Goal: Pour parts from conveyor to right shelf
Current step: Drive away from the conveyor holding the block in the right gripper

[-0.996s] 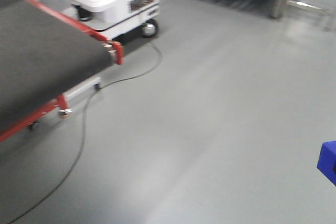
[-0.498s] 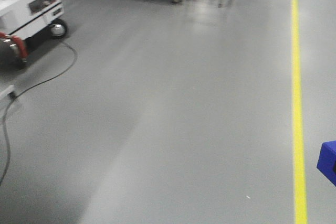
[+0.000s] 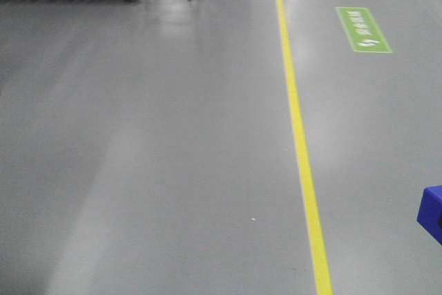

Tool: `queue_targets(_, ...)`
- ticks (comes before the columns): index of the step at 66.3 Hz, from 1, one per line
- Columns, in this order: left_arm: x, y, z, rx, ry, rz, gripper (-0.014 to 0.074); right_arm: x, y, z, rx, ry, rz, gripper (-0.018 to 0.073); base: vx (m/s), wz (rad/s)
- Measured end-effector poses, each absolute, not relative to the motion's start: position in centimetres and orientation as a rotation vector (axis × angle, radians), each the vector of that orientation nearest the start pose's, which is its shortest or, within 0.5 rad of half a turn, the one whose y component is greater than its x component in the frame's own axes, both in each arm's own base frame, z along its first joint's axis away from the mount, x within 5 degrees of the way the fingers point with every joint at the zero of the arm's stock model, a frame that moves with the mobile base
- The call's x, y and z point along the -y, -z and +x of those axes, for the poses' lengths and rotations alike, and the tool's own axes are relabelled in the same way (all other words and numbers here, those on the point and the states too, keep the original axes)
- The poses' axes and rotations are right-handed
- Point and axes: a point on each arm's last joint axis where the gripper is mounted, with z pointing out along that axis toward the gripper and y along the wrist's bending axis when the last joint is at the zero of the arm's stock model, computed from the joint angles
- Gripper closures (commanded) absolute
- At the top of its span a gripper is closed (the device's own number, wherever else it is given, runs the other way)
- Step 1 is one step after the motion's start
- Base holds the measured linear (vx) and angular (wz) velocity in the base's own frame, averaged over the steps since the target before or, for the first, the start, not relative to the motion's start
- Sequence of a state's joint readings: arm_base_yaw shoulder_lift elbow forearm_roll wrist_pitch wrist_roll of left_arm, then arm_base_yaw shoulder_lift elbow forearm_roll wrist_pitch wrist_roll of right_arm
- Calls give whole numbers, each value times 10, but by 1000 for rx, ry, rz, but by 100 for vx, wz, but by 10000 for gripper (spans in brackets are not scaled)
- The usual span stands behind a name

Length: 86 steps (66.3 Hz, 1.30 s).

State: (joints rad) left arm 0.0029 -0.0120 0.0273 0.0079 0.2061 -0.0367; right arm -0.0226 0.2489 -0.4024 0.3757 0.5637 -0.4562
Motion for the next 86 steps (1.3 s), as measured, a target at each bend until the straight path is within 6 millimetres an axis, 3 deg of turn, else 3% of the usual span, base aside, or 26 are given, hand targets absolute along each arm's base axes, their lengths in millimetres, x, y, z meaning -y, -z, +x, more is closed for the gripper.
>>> queue_targets(25,0,-186,56,-1705,18,-28,603,-17,-285,60,-1841,-75,-240,564,-9,-36)
queue_targets(86,0,-186,56,-1705,18,-28,603,-17,-285,60,-1842,-75,-240,564,4,-3)
